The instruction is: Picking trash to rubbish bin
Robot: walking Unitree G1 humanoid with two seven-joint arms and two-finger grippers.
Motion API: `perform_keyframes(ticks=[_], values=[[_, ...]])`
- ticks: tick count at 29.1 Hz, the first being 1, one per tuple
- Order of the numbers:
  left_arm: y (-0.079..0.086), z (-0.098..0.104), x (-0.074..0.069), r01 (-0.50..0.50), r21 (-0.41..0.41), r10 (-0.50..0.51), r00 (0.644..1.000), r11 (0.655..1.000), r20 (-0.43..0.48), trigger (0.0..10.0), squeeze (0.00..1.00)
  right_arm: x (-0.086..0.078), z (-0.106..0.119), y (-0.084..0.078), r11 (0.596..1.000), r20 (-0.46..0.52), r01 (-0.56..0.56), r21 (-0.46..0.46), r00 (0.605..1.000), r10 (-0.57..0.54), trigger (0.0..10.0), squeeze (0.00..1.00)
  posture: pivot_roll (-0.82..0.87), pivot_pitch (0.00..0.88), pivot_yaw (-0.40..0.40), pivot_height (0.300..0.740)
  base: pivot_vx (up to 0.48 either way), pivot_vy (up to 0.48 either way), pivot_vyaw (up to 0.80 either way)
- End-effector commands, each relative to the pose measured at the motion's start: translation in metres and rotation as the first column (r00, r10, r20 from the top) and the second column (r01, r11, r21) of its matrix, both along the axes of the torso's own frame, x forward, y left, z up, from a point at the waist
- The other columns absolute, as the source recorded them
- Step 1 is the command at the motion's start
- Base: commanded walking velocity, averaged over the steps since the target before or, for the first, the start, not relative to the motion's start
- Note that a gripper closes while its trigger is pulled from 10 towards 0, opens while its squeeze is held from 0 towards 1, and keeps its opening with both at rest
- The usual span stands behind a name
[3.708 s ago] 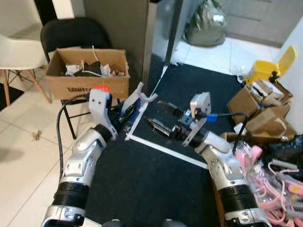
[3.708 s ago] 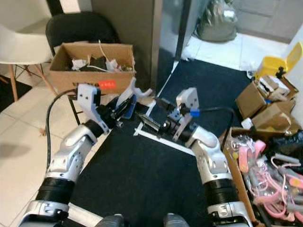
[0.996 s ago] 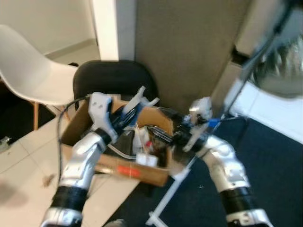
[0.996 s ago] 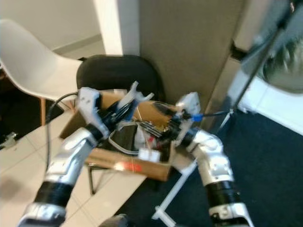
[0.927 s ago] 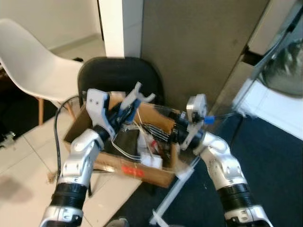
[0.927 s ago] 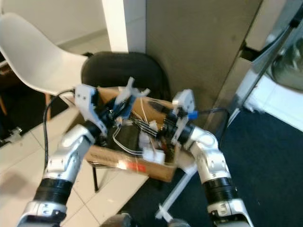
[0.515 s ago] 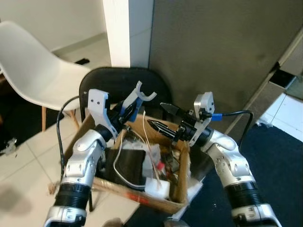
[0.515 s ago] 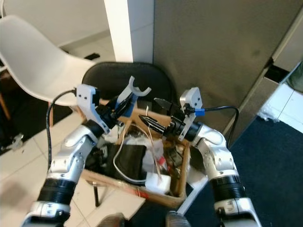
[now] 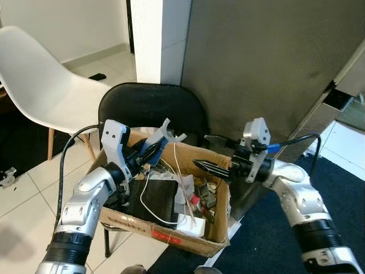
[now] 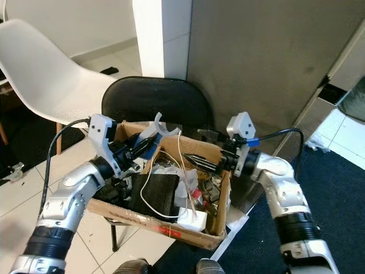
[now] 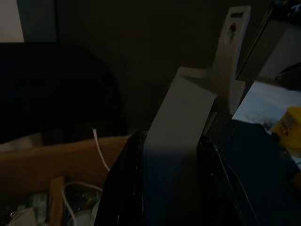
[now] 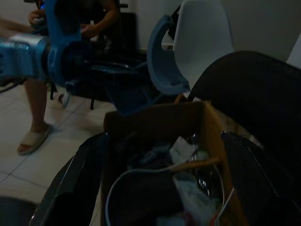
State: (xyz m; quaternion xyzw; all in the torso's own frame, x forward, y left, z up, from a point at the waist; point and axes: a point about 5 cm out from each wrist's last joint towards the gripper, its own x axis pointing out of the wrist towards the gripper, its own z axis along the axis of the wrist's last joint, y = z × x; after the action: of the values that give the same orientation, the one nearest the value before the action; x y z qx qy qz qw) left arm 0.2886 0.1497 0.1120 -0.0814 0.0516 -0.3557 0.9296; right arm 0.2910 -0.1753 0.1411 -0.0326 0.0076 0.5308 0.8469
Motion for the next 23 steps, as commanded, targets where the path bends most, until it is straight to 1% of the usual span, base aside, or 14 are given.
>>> perform_keyframes(ticks=[1,4,5,6,7,11,12,14,19,23], values=[[0.01,-0.002,0.0,-0.02,0.035,0.02,1.0,0.999,-0.007,10.0,0.0,-0.003,-0.002,-0.009,0.998,-0.016,-0.008,-0.057,1.0,0.007,10.0,0.0,0.02,0.0,-0.02,0.74,0.0,0.0,0.0],[0.025,-0.001,0.001,-0.059,0.062,0.059,0.998,0.996,-0.003,10.0,0.0,-0.006,-0.006,-0.021,0.992,-0.041,-0.017,-0.124,0.999,0.012,10.0,0.0,0.02,0.0,-0.02,0.74,0.0,0.0,0.0],[0.033,0.001,0.002,-0.08,0.074,0.08,0.997,0.994,0.002,10.0,0.0,-0.008,-0.007,-0.028,0.989,-0.054,-0.013,-0.15,0.999,0.004,10.0,0.0,0.02,0.0,-0.02,0.74,0.0,0.0,0.0],[0.036,0.001,0.003,-0.087,0.077,0.087,0.996,0.993,0.004,10.0,0.0,-0.008,-0.007,-0.031,0.987,-0.057,-0.01,-0.157,0.998,0.001,10.0,0.0,0.02,0.0,-0.02,0.74,0.0,0.0,0.0],[0.044,0.004,0.004,-0.112,0.085,0.111,0.994,0.99,0.012,10.0,0.0,-0.009,-0.007,-0.037,0.984,-0.066,-0.001,-0.178,0.998,-0.011,10.0,0.0,0.02,0.0,-0.018,0.74,0.0,0.0,0.0],[0.057,0.007,0.005,-0.153,0.096,0.152,0.988,0.984,0.022,10.0,0.0,-0.01,-0.007,-0.045,0.98,-0.071,0.016,-0.198,0.997,-0.031,10.0,0.0,0.02,0.0,-0.018,0.74,0.0,0.0,0.0],[0.057,0.007,0.005,-0.153,0.096,0.152,0.988,0.984,0.022,10.0,0.0,-0.01,-0.007,-0.045,0.98,-0.071,0.016,-0.198,0.997,-0.031,10.0,0.0,0.02,0.0,-0.018,0.74,0.0,0.0,0.0],[0.063,0.007,0.005,-0.17,0.101,0.169,0.985,0.98,0.023,10.0,0.0,-0.011,-0.006,-0.048,0.979,-0.074,0.02,-0.205,0.997,-0.035,10.0,0.0,0.02,0.0,-0.015,0.74,0.0,0.0,0.0],[0.065,0.004,0.006,-0.18,0.094,0.179,0.984,0.979,0.015,10.0,0.0,-0.011,-0.003,-0.05,0.981,-0.068,0.025,-0.194,0.997,-0.039,10.0,0.0,0.02,0.0,-0.014,0.74,0.0,0.0,0.0],[0.065,-0.002,0.006,-0.177,0.069,0.178,0.984,0.982,-0.013,10.0,0.0,-0.009,0.009,-0.047,0.995,-0.045,0.027,-0.091,0.998,-0.031,10.0,0.0,0.02,0.0,-0.012,0.74,0.0,0.0,0.0]])
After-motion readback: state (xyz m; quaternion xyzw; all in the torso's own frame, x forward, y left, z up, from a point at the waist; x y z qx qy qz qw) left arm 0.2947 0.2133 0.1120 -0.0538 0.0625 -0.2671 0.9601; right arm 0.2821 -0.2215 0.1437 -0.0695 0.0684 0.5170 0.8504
